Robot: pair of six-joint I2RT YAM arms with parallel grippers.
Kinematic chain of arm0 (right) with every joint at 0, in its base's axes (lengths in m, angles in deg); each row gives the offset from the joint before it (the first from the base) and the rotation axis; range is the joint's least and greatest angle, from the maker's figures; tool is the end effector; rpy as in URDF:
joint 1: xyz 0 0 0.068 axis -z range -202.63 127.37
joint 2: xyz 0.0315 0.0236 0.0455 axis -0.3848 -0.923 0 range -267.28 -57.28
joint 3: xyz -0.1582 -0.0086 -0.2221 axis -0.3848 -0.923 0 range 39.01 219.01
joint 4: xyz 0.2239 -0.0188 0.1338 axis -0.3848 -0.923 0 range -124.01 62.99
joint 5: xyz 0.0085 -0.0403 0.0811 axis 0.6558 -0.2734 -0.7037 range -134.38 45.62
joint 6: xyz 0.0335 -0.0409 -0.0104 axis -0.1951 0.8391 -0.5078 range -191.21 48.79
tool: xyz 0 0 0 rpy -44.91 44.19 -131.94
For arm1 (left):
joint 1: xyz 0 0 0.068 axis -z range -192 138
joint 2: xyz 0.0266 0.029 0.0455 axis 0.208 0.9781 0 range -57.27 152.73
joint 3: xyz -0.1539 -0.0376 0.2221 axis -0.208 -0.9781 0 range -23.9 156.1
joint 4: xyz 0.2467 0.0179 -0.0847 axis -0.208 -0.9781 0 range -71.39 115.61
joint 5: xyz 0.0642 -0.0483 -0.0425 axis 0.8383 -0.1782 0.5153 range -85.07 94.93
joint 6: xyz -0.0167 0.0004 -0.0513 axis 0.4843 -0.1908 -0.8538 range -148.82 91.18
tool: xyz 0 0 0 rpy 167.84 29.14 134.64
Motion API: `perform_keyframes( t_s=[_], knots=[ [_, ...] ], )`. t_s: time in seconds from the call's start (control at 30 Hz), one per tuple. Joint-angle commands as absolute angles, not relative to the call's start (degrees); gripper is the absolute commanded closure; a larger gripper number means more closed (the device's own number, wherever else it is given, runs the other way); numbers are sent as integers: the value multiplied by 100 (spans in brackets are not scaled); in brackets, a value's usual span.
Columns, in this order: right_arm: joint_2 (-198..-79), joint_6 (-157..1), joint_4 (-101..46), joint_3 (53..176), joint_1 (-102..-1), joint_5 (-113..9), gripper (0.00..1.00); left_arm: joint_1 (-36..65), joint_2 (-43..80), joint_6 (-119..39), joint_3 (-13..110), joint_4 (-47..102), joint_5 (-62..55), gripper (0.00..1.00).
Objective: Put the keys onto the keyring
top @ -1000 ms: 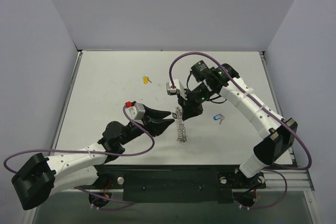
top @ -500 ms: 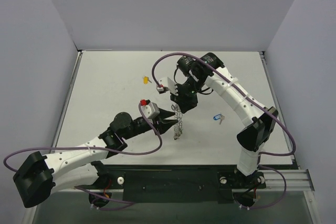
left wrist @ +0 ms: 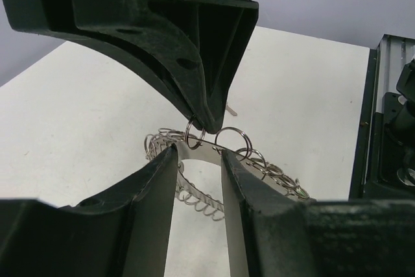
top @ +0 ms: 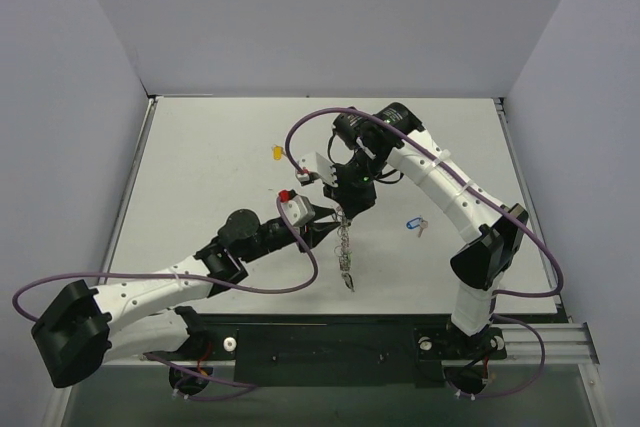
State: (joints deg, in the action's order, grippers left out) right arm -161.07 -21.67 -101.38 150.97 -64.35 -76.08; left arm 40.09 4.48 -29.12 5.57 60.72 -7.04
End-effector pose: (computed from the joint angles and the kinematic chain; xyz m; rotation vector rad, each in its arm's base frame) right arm 0.2556 0.2529 0.3687 -1.9740 1.7127 0.7016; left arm 0.1434 -0.1962 0.2713 0.8466 1.3455 -0.8814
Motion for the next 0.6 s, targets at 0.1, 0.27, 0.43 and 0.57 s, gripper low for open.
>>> perform_keyframes(
  t_s=[0.1,0.27,0.43,0.57],
  knots=[
    [-15950,-2120,-11683,15142,-6500,-7654,100,4055,609,-2610,1002,6164,-685,58],
    [-15941,-2111,-11692,15142,-6500,-7681,100,4082,706,-2557,1081,6191,-711,62],
    [-15941,-2111,-11692,15134,-6500,-7707,100,4108,838,-2487,1169,6059,-834,73],
    [-15941,-2103,-11683,15134,-6491,-7725,100,4108,856,-2434,1248,5892,-922,97]
  ],
)
